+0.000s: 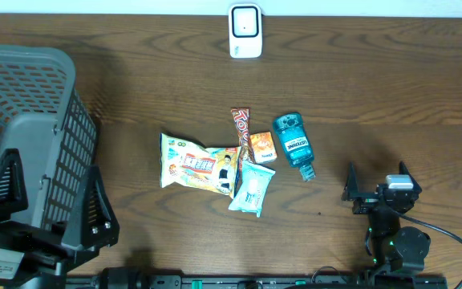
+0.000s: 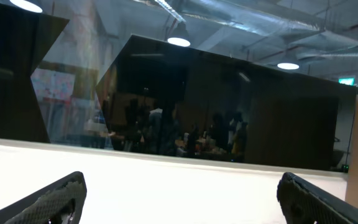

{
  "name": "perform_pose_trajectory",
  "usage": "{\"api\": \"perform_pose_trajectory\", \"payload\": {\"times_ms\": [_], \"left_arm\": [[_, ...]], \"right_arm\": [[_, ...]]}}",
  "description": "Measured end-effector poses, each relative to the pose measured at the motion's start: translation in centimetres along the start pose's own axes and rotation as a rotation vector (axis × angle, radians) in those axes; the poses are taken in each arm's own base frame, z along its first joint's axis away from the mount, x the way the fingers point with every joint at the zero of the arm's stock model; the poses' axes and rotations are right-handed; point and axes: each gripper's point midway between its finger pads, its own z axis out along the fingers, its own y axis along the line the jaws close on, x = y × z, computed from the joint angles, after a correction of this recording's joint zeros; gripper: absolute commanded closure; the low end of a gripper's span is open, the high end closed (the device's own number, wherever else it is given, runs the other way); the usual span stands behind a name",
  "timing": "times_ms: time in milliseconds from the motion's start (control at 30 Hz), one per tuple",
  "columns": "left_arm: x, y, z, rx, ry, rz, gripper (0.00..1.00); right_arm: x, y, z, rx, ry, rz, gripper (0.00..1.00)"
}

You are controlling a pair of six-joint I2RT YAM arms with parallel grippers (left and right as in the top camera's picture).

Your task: Scan the item barcode

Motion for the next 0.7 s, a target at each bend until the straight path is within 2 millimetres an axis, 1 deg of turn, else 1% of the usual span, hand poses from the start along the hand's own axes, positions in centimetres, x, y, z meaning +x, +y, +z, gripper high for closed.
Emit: {"api": "perform_pose_trajectory", "payload": {"times_ms": [200, 267, 400, 467, 533, 567, 633, 667, 700], "left_arm": [[0.1, 0.0, -0.1, -0.001, 0.003, -0.028, 0.02], [0.4, 0.0, -0.5, -0.005, 0.016, -0.036, 0.02], [0.2, -0.3, -1.6, 0.001, -0.002, -0.032, 0.02], [0.8, -0.3, -2.2, -0.001, 0.001, -0.033, 0.02], [2.1, 0.1, -2.6, -0.014, 0.031, -0.038, 0.02], [3.2, 0.5, -2.7, -0.033, 0.057, -0.041, 0.02], [4.2, 1.2, -2.4, -0.059, 0.064, -0.034, 0.02], [3.9, 1.3, -2.2, -0.061, 0.044, -0.026, 0.02], [3.0, 1.3, -1.9, -0.057, 0.004, -0.012, 0.02]], "right_arm": [[0.0, 0.0, 0.0, 0.0, 0.0, 0.0, 0.01], [0.0, 0.0, 0.0, 0.0, 0.0, 0.0, 0.01], [0.0, 0.0, 0.0, 0.0, 0.0, 0.0, 0.01], [0.0, 0.0, 0.0, 0.0, 0.0, 0.0, 0.01], [0.0, 0.0, 0.0, 0.0, 0.0, 0.0, 0.01], [0.0, 0.0, 0.0, 0.0, 0.0, 0.0, 0.01], [0.0, 0.0, 0.0, 0.0, 0.0, 0.0, 0.01], [0.0, 0.0, 0.0, 0.0, 0.0, 0.0, 0.01], [0.0, 0.0, 0.0, 0.0, 0.0, 0.0, 0.01]]}}
